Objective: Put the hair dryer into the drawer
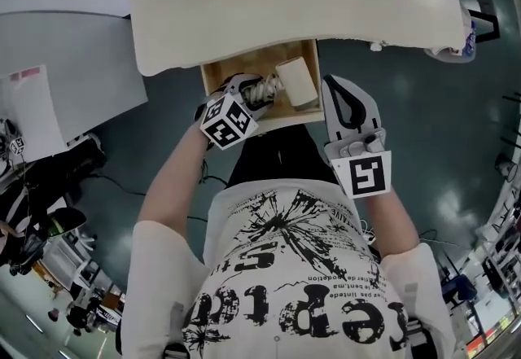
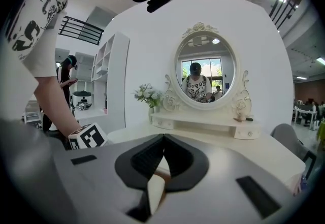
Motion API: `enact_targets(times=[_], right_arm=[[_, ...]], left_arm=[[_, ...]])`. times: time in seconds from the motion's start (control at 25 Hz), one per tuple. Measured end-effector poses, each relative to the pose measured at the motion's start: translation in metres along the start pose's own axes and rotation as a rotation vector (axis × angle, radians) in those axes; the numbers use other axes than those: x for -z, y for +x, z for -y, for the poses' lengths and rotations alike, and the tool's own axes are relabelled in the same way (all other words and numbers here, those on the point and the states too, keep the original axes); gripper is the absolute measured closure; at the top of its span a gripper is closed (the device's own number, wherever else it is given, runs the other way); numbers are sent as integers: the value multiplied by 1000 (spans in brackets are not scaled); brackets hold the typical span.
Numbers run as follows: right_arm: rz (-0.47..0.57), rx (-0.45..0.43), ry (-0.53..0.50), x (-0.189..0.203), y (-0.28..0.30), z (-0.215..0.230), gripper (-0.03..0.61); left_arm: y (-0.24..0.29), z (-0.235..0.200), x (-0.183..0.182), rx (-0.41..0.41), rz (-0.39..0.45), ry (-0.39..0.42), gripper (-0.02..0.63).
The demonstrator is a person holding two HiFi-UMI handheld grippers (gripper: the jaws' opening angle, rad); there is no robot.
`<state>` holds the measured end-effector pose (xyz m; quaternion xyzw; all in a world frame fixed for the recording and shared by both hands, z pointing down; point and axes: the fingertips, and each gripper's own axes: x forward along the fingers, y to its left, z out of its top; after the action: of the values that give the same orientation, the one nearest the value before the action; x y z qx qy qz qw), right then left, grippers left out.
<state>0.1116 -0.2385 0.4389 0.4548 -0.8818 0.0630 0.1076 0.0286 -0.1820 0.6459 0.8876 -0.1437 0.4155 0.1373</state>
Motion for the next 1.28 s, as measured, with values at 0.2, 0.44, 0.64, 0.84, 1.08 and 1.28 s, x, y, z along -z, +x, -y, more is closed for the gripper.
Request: enact_targets(times=[0.2, 0.44, 0.64, 0.84, 1.08, 1.28], right_arm=[[-31, 20, 4, 15, 3, 4, 561], [-118, -15, 62, 36, 0, -2, 561], [-170, -35, 94, 41, 5, -1, 561], [-234, -51, 121, 61, 0, -5, 561], [-237, -63, 139, 62, 0, -5, 561], [-241, -60, 139, 60, 5, -3, 561]], left_arm=[[25, -3, 33, 98, -147, -1, 351], [48, 4, 61, 172, -297, 52, 351], [58, -6, 61, 193, -317, 84, 351], [68, -1, 75, 200, -382, 84, 350], [75, 0, 88, 164, -465, 111, 344], [76, 0, 91, 117, -455, 138, 327]])
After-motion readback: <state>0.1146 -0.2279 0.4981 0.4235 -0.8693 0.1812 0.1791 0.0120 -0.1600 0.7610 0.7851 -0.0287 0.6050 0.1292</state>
